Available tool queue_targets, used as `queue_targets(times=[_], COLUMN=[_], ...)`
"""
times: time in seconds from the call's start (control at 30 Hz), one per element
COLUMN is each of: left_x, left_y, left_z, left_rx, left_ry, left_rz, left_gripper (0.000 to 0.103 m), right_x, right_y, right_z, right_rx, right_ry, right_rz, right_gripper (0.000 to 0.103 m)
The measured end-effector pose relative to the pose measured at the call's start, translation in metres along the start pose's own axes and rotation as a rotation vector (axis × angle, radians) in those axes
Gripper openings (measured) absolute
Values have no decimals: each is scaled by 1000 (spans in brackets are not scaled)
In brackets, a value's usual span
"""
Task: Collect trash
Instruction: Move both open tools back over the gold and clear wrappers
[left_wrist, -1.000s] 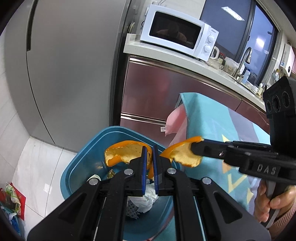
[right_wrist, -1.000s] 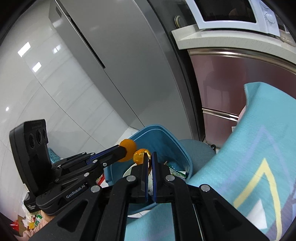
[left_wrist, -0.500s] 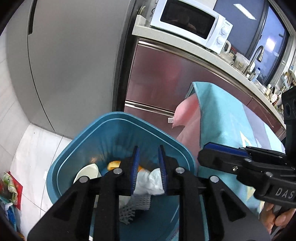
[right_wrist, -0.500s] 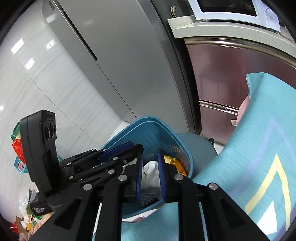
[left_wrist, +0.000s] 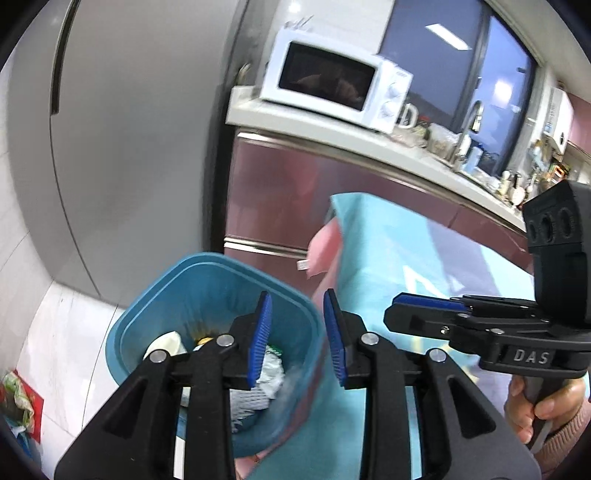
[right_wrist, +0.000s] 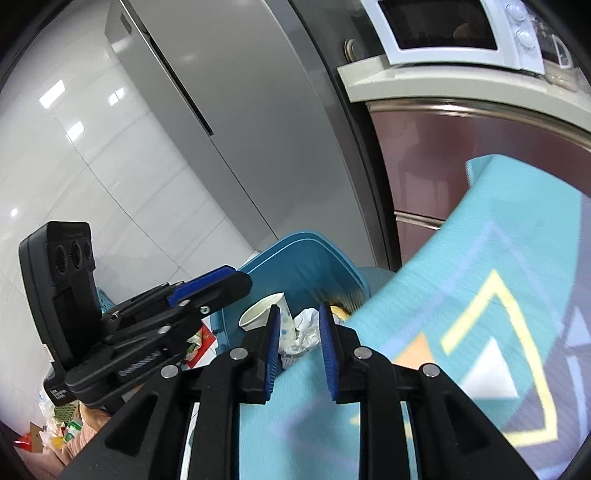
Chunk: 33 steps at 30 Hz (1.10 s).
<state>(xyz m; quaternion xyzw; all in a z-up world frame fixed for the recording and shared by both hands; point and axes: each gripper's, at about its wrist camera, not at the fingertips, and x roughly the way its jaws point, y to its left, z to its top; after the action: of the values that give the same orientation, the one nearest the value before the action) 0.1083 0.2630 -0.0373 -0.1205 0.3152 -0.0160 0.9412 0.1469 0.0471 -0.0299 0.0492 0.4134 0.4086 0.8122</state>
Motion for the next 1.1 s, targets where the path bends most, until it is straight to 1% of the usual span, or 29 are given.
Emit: queue_targets(times=[0.13,0.3,0.4,0.63,0.83,0.97,1.0,1.1], left_x=[-17,-33,-36,-35,-34,-35,-35,-35], left_y=[-23,-56,-78,-128,-159,-173,-176,-183], left_z=[-2,-9,-15,-33,-43,-45,-47,-49], left_rx=[24,61,85,137,175,196,201,210], left_ry=[-30,-54,-55,-35,-28,-25,-24,-17], left_rz=[-44,-99,-134,-185,-189,-189,-189,-194], left_gripper=[37,44,46,50,54,60,61,67], right_x=[-24,-53,-71,-110,-132,-143,-146,-152], right_y=[-4,-16,-23,-44,-60,-67,-69,-71], right_z=[-11,-26,-36,-61,-80,-90,-93,-100], right_rx=[-13,-4,0,36,71,91,94,91], right_ry=[-35,-79,-103,-143,-168,-181,-184,-192], right_rz=[-25,-54,-79,-143,-175,-190,-192,-212], right_gripper=[23,24,26,26,27,29,32,33])
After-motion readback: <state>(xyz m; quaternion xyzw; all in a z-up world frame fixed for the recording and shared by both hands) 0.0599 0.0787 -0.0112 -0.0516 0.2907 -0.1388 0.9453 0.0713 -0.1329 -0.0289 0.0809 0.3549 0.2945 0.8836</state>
